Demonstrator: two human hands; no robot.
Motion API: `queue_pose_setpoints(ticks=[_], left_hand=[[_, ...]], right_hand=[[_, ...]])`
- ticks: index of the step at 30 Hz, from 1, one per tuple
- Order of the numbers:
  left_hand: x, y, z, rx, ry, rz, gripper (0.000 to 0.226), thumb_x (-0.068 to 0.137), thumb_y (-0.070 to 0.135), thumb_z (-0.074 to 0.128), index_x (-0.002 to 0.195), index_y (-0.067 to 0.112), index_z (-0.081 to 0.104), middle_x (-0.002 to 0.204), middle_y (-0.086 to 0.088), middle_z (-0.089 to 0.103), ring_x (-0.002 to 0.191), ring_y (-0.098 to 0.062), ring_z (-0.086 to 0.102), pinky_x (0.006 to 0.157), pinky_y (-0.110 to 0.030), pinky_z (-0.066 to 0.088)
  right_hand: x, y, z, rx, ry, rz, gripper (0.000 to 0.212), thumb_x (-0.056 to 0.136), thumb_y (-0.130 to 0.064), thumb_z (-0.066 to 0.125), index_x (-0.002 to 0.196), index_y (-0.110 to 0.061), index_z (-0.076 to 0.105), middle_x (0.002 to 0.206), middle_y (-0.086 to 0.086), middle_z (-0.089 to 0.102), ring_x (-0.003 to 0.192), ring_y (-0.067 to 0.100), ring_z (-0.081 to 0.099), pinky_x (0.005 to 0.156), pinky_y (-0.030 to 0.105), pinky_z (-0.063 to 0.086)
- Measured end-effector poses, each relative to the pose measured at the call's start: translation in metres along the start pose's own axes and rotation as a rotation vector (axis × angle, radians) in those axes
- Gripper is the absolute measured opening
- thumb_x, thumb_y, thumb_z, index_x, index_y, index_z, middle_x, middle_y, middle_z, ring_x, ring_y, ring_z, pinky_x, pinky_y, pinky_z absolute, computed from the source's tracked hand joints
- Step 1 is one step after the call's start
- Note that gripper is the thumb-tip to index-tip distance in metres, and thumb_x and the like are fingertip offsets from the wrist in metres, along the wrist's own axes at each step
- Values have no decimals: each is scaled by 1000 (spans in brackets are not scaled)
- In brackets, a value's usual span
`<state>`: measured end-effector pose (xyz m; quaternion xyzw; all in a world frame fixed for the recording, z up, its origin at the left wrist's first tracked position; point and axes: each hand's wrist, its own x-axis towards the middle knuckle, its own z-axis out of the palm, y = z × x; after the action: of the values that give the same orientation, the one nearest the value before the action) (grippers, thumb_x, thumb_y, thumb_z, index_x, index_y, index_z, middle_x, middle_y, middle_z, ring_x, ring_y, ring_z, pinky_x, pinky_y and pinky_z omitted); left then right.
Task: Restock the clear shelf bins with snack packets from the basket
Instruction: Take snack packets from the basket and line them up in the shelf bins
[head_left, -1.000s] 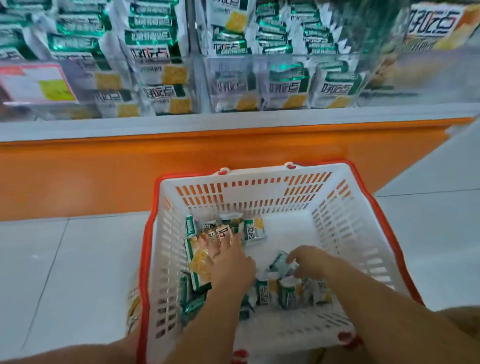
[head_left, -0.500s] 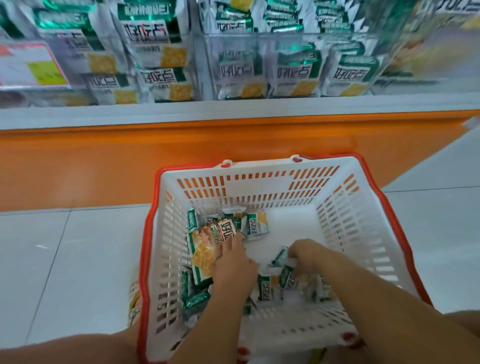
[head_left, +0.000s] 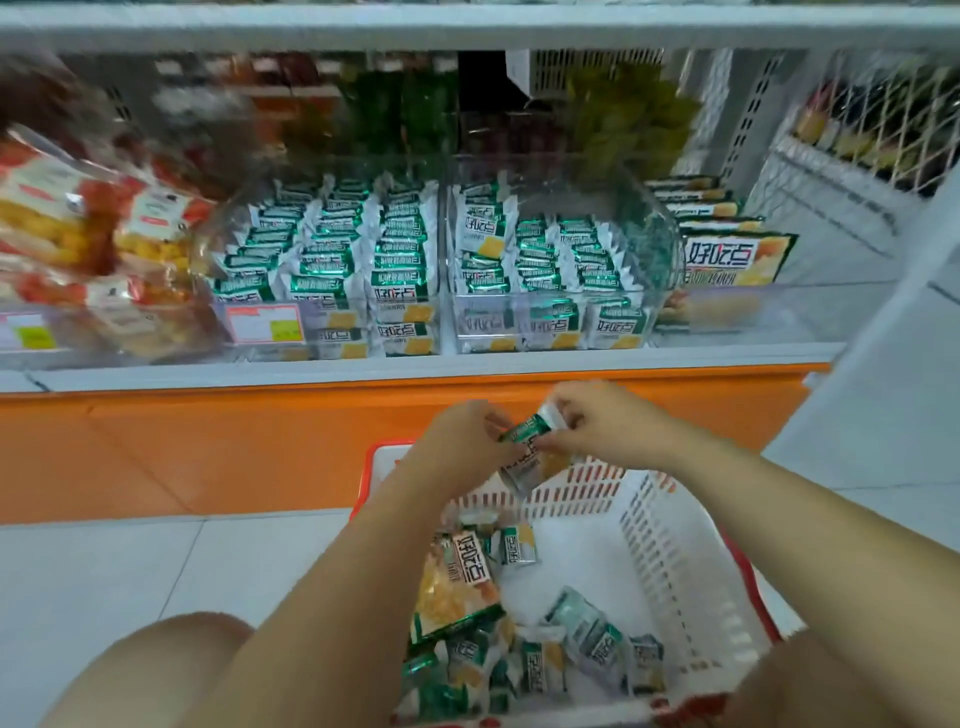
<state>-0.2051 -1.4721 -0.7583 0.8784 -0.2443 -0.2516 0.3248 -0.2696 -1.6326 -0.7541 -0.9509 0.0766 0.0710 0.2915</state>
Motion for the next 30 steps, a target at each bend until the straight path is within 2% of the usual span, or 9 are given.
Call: queue_pose_setpoints(ticks=[3, 6, 8, 12, 16, 20, 24, 28, 30], left_hand=[[-12, 18, -33, 0, 154, 87, 26, 91, 23, 63, 116, 21, 60, 107, 6, 54, 64, -8, 51, 49, -20, 38], [-19, 28, -54, 1, 284, 198, 28, 90, 23, 64, 118, 22, 60, 117, 3, 58, 85, -10, 57, 66, -21, 41], [-18, 32, -61, -15, 326, 261, 29, 90, 22, 64, 119, 23, 60, 123, 3, 59, 98, -14, 58, 76, -25, 42], [1, 25, -68, -158, 396, 303, 35, 94, 24, 58, 128, 23, 53, 122, 6, 55, 78, -8, 56, 62, -20, 45], [26, 13, -75, -99, 452, 257, 48, 95, 24, 56, 140, 23, 42, 138, -5, 41, 108, -34, 56, 86, -47, 51], [47, 0, -75, 25, 445, 225, 56, 93, 23, 57, 145, 20, 35, 142, -4, 39, 124, -25, 45, 101, -48, 41], [59, -3, -72, 55, 422, 189, 63, 92, 29, 59, 147, 22, 30, 153, -1, 29, 140, -23, 27, 109, -53, 30], [64, -10, -73, 63, 406, 215, 64, 90, 32, 62, 146, 23, 32, 154, -1, 26, 138, -25, 33, 107, -55, 34], [66, -13, -75, 65, 400, 216, 63, 90, 33, 62, 145, 24, 33, 156, 2, 23, 137, -24, 35, 107, -56, 34]], right_hand=[[-7, -31, -24, 88, 135, -73, 40, 87, -28, 66, 122, -29, 46, 101, -9, 51, 78, 9, 53, 65, 23, 43], [-8, -53, -34, -108, 276, -225, 44, 86, -22, 67, 124, -33, 48, 104, -20, 40, 88, 9, 50, 82, 30, 45], [-4, -60, -38, -201, 338, -282, 37, 87, -19, 66, 119, -30, 53, 88, -22, 35, 79, 9, 46, 79, 32, 44], [18, -54, -48, -153, 526, -274, 29, 87, -14, 65, 114, -23, 59, 86, -12, 41, 76, 10, 45, 70, 23, 35], [64, -41, -65, -40, 725, -189, 28, 87, -9, 64, 113, -17, 58, 89, -2, 44, 68, 8, 43, 61, 11, 29], [123, -28, -67, 33, 756, -88, 28, 88, -8, 63, 113, -19, 57, 85, -2, 42, 68, 12, 43, 62, 21, 28], [176, -22, -67, 93, 713, -64, 27, 89, -6, 61, 114, -16, 56, 83, -7, 38, 68, 12, 41, 52, 10, 33], [211, -12, -73, 30, 576, -46, 28, 88, -8, 63, 114, -18, 57, 124, 10, 48, 89, 20, 44, 67, 16, 32], [219, -9, -75, -17, 526, -24, 30, 88, -8, 64, 117, -17, 58, 126, 13, 43, 95, 24, 47, 78, 23, 38]])
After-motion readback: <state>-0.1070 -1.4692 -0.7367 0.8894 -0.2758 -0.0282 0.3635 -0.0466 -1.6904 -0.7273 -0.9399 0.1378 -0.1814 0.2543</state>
